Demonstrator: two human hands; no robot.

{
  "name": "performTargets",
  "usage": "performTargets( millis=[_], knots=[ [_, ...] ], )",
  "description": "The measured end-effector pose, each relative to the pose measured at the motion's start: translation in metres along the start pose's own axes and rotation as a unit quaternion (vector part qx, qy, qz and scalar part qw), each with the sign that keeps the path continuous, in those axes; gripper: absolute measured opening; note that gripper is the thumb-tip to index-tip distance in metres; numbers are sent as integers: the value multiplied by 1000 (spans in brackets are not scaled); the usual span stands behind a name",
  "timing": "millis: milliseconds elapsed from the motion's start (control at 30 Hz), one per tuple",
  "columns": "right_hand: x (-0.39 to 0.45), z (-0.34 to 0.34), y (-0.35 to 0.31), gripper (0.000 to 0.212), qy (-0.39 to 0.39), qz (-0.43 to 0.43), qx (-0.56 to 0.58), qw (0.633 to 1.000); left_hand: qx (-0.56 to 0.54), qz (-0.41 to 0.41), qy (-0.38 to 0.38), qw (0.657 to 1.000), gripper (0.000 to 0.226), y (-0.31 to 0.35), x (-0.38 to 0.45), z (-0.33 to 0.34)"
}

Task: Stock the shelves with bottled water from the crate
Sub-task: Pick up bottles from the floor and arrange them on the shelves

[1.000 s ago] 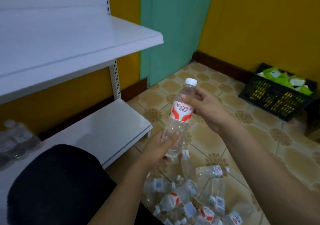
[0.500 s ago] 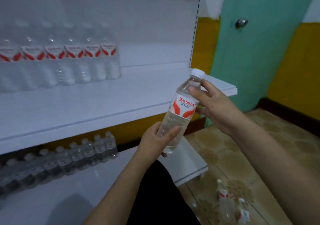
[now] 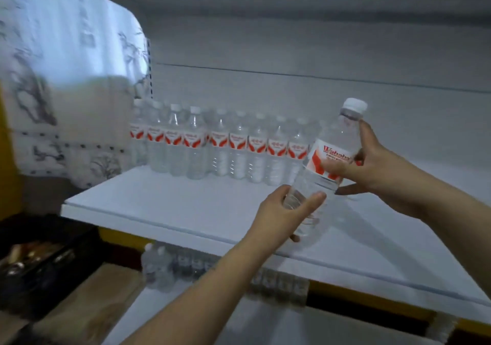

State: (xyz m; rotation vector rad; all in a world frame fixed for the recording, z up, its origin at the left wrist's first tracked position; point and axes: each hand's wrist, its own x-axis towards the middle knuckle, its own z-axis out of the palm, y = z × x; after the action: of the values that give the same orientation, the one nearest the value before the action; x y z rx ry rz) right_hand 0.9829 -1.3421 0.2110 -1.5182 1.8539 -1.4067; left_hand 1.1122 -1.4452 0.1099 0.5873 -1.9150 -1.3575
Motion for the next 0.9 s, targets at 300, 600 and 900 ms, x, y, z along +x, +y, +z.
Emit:
performTargets(
  millis=[300, 600, 900],
  knots=[
    [124, 108, 13, 93, 31, -75, -54, 995, 192, -51, 94, 976, 70, -45, 63, -125],
    [236, 201, 30, 91, 50, -104, -69, 991, 316, -59, 266, 909, 85, -120, 137, -188],
    [273, 244, 60, 90, 106, -125, -154, 974, 346, -8, 292, 892, 94, -169, 163, -189]
  ],
)
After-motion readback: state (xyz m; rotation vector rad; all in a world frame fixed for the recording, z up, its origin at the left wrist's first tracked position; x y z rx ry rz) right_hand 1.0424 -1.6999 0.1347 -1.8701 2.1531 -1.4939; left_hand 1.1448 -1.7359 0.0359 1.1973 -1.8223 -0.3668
